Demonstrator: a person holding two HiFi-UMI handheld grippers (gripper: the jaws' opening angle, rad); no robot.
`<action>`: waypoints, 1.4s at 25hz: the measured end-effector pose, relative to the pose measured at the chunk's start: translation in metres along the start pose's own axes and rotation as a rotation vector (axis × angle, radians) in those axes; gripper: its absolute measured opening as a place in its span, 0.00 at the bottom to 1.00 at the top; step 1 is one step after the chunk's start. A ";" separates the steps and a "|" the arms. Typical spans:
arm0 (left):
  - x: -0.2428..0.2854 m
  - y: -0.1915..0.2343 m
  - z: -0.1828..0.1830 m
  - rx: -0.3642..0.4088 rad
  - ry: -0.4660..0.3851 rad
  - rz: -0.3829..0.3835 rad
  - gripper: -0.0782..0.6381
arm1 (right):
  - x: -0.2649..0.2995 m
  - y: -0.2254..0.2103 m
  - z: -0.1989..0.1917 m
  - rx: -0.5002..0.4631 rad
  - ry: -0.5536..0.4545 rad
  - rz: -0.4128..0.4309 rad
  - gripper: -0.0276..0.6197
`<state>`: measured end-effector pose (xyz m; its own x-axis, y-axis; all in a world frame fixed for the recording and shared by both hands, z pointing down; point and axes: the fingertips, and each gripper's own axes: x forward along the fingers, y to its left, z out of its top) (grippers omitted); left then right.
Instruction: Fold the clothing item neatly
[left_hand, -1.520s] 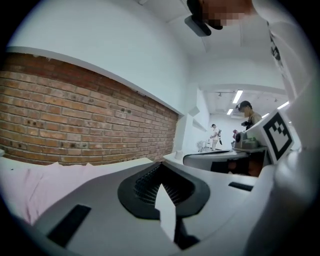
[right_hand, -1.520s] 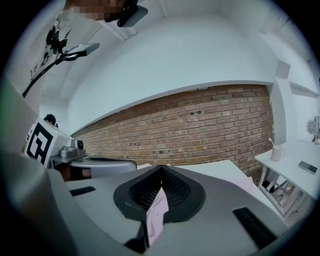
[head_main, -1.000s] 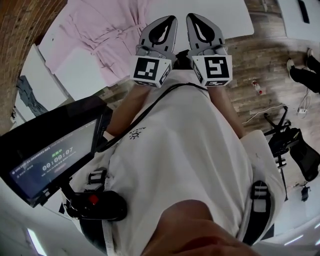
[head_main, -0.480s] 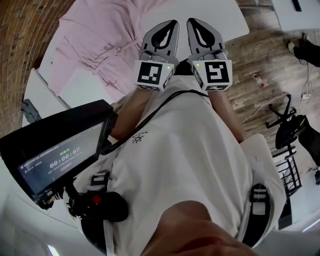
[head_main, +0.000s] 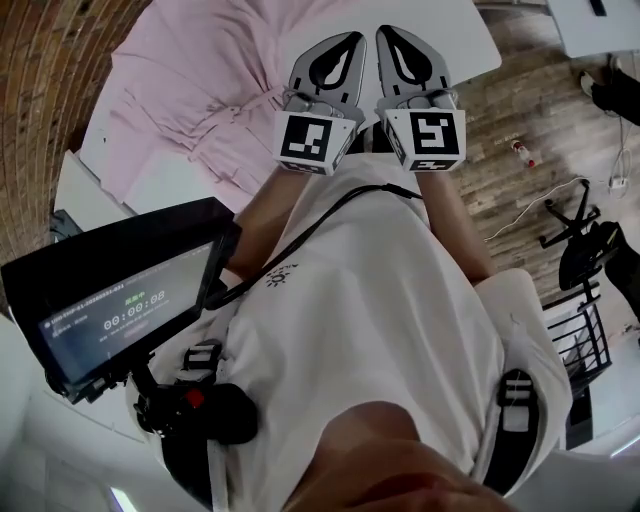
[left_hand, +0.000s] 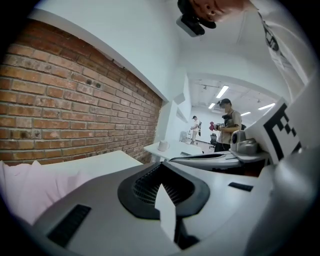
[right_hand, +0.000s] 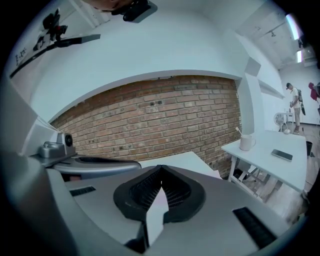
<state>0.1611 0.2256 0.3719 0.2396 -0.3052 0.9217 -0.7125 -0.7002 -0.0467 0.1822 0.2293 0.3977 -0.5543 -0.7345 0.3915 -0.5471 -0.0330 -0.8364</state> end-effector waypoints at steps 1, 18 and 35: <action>-0.001 0.002 0.000 0.002 -0.004 0.005 0.11 | 0.003 0.000 0.000 0.001 -0.003 -0.003 0.05; 0.088 -0.007 -0.040 -0.039 0.176 0.081 0.11 | 0.062 -0.110 -0.053 0.110 0.122 -0.058 0.05; 0.094 0.007 -0.036 -0.056 0.187 0.121 0.11 | 0.089 -0.133 -0.102 0.095 0.321 -0.158 0.23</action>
<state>0.1545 0.2153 0.4717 0.0272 -0.2564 0.9662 -0.7653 -0.6272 -0.1449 0.1417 0.2374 0.5829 -0.6447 -0.4653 0.6064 -0.5891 -0.2031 -0.7821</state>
